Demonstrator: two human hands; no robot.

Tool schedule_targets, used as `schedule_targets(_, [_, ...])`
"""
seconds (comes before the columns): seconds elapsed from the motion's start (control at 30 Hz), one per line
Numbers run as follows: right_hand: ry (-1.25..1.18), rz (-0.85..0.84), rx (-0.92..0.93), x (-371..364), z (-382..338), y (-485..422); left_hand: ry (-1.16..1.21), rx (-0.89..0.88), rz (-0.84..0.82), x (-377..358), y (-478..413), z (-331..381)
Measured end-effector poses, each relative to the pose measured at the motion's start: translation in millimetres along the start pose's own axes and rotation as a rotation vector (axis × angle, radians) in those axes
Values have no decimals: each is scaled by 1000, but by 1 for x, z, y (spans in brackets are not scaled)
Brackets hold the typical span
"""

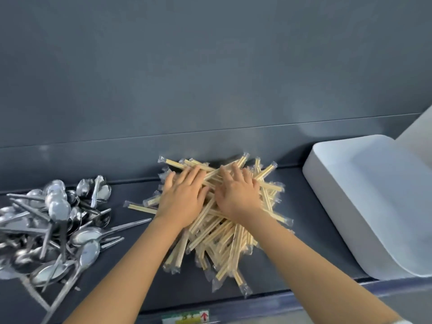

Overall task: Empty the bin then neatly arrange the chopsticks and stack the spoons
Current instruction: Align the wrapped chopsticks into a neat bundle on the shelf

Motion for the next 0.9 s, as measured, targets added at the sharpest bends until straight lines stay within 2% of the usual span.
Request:
schedule_targets(0.1, [29, 12, -43, -3, -6, 10, -55, -15, -77, 2, 2, -3])
schedule_targets(0.27, [35, 79, -131, -4, -14, 30, -72, -45, -46, 23, 17, -5])
schedule_targets(0.43, [54, 73, -185, 2, -30, 58, -83, -42, -33, 40, 45, -25])
schedule_targets(0.67, [33, 199, -123, 9, -69, 94, -78, -72, -68, 49, 86, -49])
schedule_targets(0.8, [37, 205, -38, 10, -77, 106, -60, -61, -105, 54, 101, -51])
schedule_targets(0.9, [77, 118, -51, 11, -67, 112, -47, -74, -126, 55, 99, -44])
Point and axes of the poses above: each hand's wrist, its own y-axis away from the middle knuckle, its own x-axis out of the back of the hand, z = x × y, the point moved 3 cm from there along -y, towards the middle knuckle, and after that the axes turned 15 degrees about y, right-handed, at the moved point
